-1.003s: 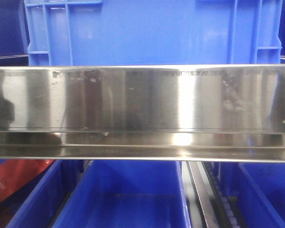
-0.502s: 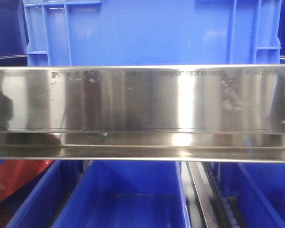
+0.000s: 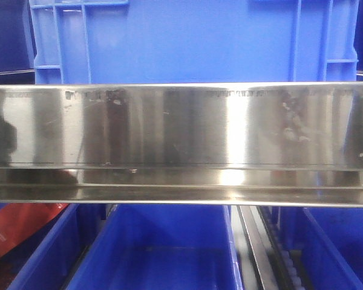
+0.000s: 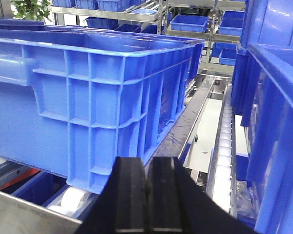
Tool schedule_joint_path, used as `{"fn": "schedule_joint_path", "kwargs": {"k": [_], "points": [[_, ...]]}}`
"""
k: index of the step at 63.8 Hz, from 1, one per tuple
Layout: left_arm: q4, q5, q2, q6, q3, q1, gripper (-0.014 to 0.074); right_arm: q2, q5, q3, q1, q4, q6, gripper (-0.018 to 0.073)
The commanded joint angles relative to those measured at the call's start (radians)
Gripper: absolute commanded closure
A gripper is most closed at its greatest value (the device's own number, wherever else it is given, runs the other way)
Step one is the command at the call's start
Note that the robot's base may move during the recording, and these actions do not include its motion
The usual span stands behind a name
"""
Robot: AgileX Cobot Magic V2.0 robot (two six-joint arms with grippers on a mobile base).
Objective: Place valve from conveyor to right shelf box
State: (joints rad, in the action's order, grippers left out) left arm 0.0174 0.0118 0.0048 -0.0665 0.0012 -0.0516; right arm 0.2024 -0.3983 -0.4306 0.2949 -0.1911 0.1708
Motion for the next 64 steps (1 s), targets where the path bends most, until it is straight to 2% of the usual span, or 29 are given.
{"fn": "schedule_joint_path", "kwargs": {"k": [1, 10, 21, 33, 38, 54, 64], "points": [[0.001, 0.024, -0.005, 0.008, -0.001, -0.001, 0.0707, -0.004, 0.036, 0.002, -0.005, 0.008, 0.005, 0.0722], [0.001, 0.024, -0.005, 0.008, -0.001, -0.001, 0.0707, -0.004, 0.085, 0.009, -0.035, 0.012, -0.001, 0.0722], [0.001, 0.024, -0.005, 0.008, -0.001, -0.001, 0.0707, -0.011, 0.148, 0.068, -0.164, 0.061, -0.129, 0.0722], [0.001, 0.024, -0.005, 0.008, -0.001, -0.001, 0.0707, -0.085, 0.184, 0.171, -0.261, 0.07, -0.171, 0.0722], [0.001, 0.024, -0.005, 0.008, -0.001, -0.001, 0.0707, -0.129, 0.221, 0.225, -0.275, 0.095, -0.213, 0.0722], [0.001, 0.024, -0.005, 0.008, -0.001, -0.001, 0.0707, -0.202, 0.302, 0.407, -0.275, 0.099, -0.216, 0.0722], [0.001, 0.024, -0.005, 0.008, -0.001, -0.001, 0.0707, -0.202, 0.344, 0.431, -0.275, 0.099, -0.216, 0.0722]]}}
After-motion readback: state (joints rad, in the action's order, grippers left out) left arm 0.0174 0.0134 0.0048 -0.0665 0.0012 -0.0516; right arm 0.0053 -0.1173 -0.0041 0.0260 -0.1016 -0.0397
